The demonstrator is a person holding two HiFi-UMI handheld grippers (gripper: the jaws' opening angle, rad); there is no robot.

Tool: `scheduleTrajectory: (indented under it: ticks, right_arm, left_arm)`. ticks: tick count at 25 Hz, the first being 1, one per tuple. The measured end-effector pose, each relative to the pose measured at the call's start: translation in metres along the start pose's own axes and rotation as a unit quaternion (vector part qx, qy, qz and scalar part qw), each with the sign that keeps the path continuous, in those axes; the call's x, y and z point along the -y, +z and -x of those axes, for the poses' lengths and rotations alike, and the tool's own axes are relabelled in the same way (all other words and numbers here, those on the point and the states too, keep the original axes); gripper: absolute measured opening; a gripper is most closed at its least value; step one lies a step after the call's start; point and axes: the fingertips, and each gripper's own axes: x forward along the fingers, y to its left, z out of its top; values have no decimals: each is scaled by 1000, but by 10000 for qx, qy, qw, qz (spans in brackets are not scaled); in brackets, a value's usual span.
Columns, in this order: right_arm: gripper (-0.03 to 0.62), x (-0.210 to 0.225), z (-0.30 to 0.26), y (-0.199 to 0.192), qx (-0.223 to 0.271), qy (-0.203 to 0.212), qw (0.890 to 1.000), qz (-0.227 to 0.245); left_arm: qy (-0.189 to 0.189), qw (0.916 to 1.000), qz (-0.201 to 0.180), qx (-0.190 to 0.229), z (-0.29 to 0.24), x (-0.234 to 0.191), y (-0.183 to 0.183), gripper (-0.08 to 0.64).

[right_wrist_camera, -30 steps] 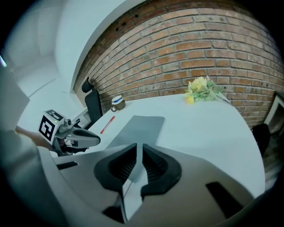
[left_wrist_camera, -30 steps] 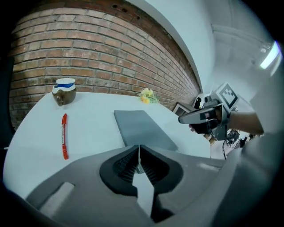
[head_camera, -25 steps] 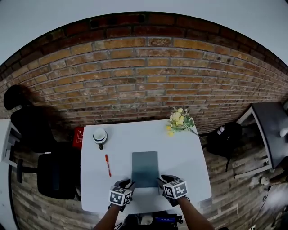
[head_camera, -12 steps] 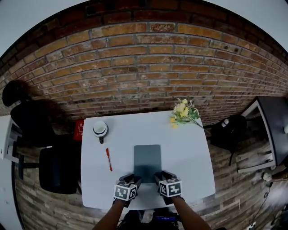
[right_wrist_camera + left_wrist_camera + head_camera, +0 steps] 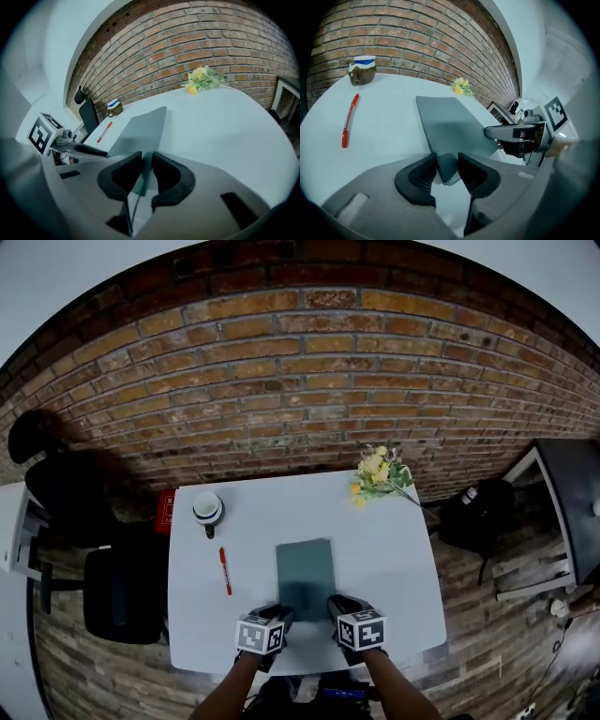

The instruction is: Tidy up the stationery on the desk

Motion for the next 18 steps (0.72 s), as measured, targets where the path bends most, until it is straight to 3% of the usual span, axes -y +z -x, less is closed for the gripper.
scheduleTrajectory:
  ticks: [9,13,18]
  right_arm:
    - [60,-1,52,26,360,-38,9985,398]
    - [57,-21,65,34,423,49,9965,717]
    - [60,-59,72,50,505,223,9918,1151]
  left_arm:
    - [-416,9981,446,42,-17,37,-3,149]
    - [-576,9967,576,66,-16,40,-4,149]
    - [-1054,9921,674,54,-8,35,-2,152]
